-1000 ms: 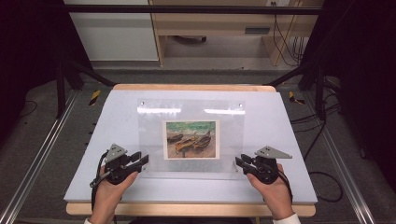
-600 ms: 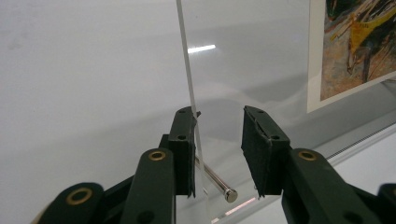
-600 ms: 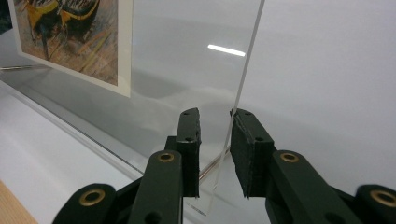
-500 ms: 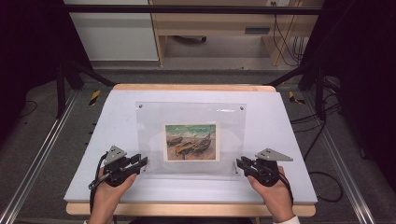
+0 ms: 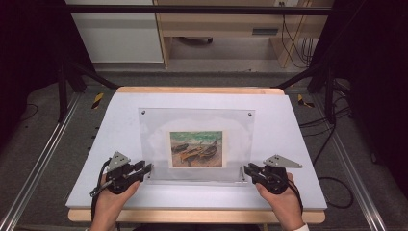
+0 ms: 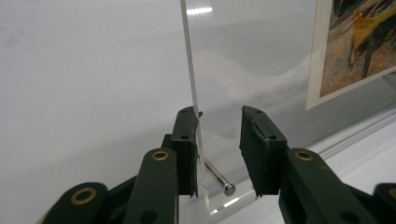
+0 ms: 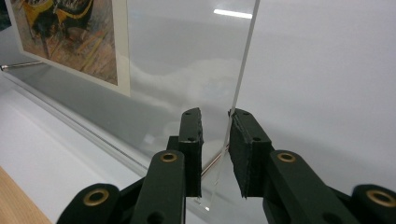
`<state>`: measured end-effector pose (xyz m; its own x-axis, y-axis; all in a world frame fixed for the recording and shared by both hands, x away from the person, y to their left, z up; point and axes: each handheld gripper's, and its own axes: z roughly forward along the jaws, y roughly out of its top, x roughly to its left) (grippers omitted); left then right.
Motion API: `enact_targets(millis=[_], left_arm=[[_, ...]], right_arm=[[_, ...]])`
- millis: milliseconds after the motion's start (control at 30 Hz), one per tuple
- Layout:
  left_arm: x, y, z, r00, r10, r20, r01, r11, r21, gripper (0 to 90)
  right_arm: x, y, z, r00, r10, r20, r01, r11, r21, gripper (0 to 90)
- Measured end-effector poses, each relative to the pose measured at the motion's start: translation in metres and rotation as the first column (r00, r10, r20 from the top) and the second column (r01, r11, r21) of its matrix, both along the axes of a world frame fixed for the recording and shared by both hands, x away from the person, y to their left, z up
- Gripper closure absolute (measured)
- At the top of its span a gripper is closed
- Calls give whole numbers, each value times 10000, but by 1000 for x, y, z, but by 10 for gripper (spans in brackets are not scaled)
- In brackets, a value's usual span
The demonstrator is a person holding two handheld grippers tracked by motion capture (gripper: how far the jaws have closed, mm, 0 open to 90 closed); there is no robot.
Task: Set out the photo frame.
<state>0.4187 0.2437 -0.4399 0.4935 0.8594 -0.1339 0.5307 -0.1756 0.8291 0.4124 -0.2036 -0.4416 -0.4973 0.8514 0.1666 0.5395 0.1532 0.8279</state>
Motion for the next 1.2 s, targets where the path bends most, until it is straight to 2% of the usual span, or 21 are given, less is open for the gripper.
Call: enact_targets(millis=[1200], left_arm=[[-11, 0, -3, 9996, -223, -148, 227, 9994, 264, 672]], right_arm=[[-11, -1, -3, 9998, 183, -95, -184, 9998, -99, 744]])
